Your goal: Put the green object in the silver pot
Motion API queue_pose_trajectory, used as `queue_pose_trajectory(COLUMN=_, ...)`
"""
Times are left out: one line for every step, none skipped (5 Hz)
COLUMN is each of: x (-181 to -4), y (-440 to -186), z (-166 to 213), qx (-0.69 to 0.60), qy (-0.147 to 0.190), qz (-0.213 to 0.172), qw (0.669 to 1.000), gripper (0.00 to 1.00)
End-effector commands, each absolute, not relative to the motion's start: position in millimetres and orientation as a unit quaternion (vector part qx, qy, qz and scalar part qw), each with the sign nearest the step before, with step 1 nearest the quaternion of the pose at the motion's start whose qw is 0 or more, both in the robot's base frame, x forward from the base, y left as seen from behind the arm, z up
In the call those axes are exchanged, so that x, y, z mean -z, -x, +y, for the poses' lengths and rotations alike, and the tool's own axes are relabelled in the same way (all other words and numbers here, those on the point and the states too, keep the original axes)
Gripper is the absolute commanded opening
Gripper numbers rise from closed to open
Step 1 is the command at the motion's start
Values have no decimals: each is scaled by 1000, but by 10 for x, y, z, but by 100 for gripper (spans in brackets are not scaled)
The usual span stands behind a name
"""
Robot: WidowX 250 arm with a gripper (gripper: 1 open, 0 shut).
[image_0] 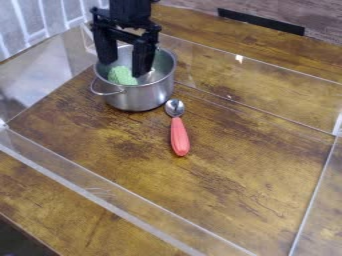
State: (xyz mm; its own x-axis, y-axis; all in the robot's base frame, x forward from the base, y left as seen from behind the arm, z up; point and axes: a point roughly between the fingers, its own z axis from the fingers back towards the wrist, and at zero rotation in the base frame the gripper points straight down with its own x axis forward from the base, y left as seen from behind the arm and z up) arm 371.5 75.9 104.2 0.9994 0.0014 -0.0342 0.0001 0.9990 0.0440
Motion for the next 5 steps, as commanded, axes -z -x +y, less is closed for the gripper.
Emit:
queue_pose_trajectory(x=-1217, y=-3807, z=862, qx=6, qy=-28, qz=-22, qw=999, gripper=100)
queue_pose_trajectory(x=-1223, y=-3822, z=908, qx=17, qy=-26, qz=-25, qw=999, gripper=100)
queue_pose_trajectory(x=-1198, y=-3850, z=947, qx=29, qy=-23, qz=-25, qw=999, gripper=100)
queue_pose_trajectory(x=-1305, y=-3883, z=907, qx=31, qy=-21, qz=-25, qw=999, gripper=100)
queue_pose_trajectory(x=-1422, y=-3912, z=867, qx=32, qy=-19, qz=-25, qw=999, gripper=100)
